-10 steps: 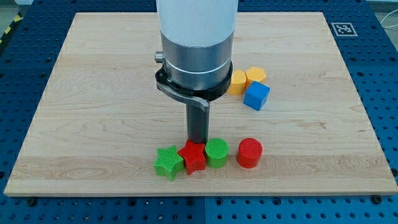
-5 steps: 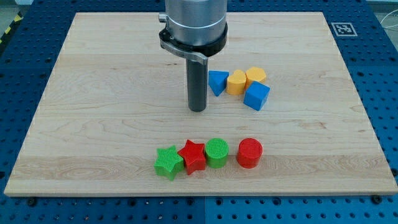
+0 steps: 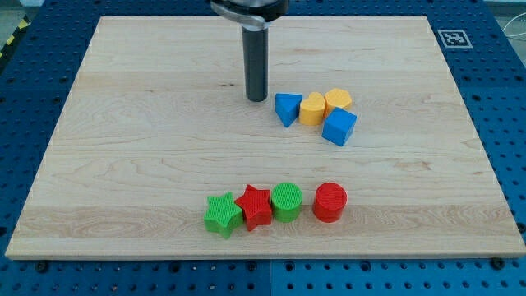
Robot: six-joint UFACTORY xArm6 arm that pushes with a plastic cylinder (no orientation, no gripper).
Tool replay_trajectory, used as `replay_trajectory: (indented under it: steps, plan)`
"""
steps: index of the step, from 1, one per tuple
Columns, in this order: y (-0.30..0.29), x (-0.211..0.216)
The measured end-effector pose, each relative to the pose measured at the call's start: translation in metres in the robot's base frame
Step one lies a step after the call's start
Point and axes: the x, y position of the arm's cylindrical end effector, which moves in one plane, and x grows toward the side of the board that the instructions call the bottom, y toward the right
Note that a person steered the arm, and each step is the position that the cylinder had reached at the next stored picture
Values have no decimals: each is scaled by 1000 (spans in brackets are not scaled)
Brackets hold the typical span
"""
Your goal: Move your arm to the center right
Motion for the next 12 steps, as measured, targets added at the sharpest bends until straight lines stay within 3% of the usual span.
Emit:
replay_trajectory:
  steps: [3, 6, 7, 8, 10, 12]
  plan:
    - [48, -31]
    - [152, -29]
    - [182, -14]
    - [199, 29]
    - [200, 102]
    - [162, 137]
